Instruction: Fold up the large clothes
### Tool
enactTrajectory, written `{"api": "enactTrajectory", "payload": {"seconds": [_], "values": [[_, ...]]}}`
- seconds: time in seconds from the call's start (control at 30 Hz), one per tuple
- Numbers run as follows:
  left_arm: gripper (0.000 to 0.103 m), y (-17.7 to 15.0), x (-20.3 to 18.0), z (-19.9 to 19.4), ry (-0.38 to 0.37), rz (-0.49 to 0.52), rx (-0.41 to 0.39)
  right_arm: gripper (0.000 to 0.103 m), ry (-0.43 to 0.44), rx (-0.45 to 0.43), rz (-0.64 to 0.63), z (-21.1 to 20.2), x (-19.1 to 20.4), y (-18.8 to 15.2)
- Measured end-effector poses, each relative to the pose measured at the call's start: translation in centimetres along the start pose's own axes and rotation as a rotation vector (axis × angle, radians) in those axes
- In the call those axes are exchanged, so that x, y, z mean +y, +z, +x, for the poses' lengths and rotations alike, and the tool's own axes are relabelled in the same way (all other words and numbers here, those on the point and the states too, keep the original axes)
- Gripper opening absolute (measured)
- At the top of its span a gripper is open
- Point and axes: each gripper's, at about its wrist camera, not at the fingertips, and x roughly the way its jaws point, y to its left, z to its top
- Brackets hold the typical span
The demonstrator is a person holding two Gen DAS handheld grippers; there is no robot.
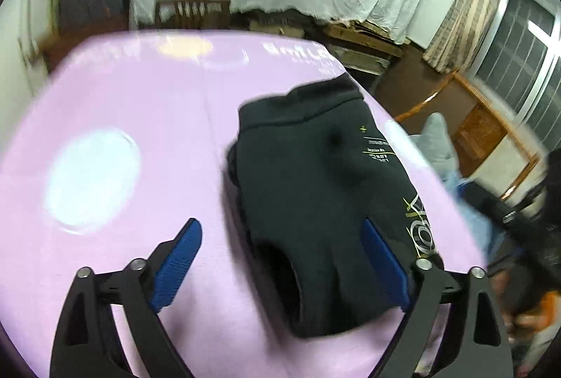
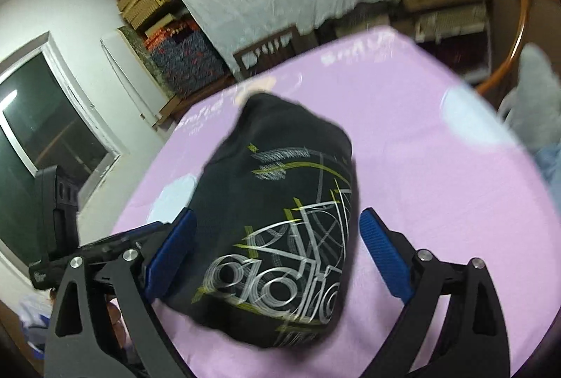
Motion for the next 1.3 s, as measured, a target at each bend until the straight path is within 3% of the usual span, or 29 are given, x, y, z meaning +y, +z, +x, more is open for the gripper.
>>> {"api": "enactTrajectory", "payload": {"seconds": [0.17, 0.47, 0.8, 1.1, 1.3], "values": [[0.099, -1.5, -4.1, -4.5, 0.11, 0.107, -0.108, 0.097, -0.106, -0.132, -0.092, -5.6, 3.9, -1.4], [0.099, -5.0, -4.9, -8.4, 0.173, 0.086, -0.169, 0.098, -0.132, -0.217, -0.109, -11.2, 7.2, -4.5], [0.099, -7.2, -4.9, -6.8, 0.254, 0.098, -0.155, 0.098, -0.226, -0.161, -0.146, -8.5, 6.5, -7.0], [0.099, -6.9, -4.2, -6.8, 0.292, 0.079, -0.175, 0.098, -0.234, -0.117, -0.146, -6.1, 5.8, -6.8], [0.099, -7.2, -4.7, -8.5, 0.292, 0.081, -0.205, 0.098, -0.211, -0.134, -0.146, -7.5, 6.3, -7.0]]}}
